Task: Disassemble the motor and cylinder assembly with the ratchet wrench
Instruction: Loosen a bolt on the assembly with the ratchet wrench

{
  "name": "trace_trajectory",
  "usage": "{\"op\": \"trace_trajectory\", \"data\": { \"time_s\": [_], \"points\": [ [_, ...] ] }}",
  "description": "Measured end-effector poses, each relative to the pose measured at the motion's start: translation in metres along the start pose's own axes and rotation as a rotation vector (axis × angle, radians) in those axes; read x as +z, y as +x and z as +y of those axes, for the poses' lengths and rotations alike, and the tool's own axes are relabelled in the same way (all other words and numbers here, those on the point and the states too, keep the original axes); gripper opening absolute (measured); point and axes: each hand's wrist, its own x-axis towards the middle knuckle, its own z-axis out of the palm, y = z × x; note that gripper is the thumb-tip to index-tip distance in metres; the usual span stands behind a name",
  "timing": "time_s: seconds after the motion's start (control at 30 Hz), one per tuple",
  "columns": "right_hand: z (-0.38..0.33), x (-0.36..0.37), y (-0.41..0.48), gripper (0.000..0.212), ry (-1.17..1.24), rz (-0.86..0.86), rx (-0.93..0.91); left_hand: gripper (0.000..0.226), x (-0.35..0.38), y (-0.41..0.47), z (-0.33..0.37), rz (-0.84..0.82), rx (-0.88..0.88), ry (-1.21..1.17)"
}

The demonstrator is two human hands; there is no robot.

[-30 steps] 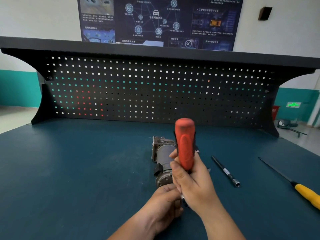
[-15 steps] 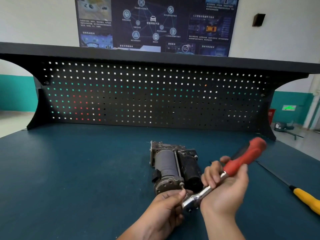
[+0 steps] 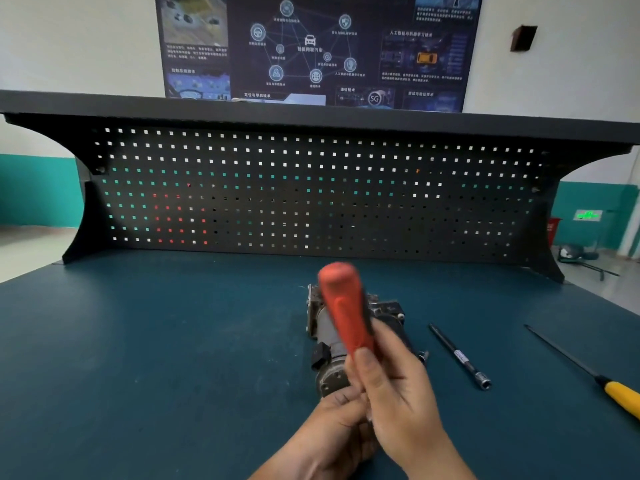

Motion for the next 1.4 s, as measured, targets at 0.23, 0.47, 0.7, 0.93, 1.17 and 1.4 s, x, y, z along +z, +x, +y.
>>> {"op": "trace_trajectory", "data": {
  "time_s": [0.23,0.47,0.7,0.93,1.17,1.4],
  "points": [
    [-0.008,-0.019,0.008,0.036,0.627,0.753,0.029,0.015,0.009,0.004,0.003,0.092,-0.044,-0.045],
    [-0.003,-0.016,0.010,0.031,0.473,0.663,0.012,0.017,0.010,-0.003,0.004,0.060,-0.044,-0.038],
    [0.001,-0.002,0.000,0.035,-0.123,-0.050,-0.135,0.035,0.005,-0.004,0.005,0.007,-0.058,0.022],
    [-0.003,0.004,-0.004,0.031,-0.091,0.138,-0.162,0.010,0.005,-0.001,0.006,0.003,0.015,0.101],
    [-0.006,-0.027,0.011,0.036,0.745,0.887,0.141,0.018,0.010,0.000,0.008,0.107,-0.030,0.017],
    [-0.004,-0.018,0.014,0.034,0.558,0.708,0.066,0.014,0.007,-0.001,0.010,0.070,-0.079,0.049]
  ]
}}
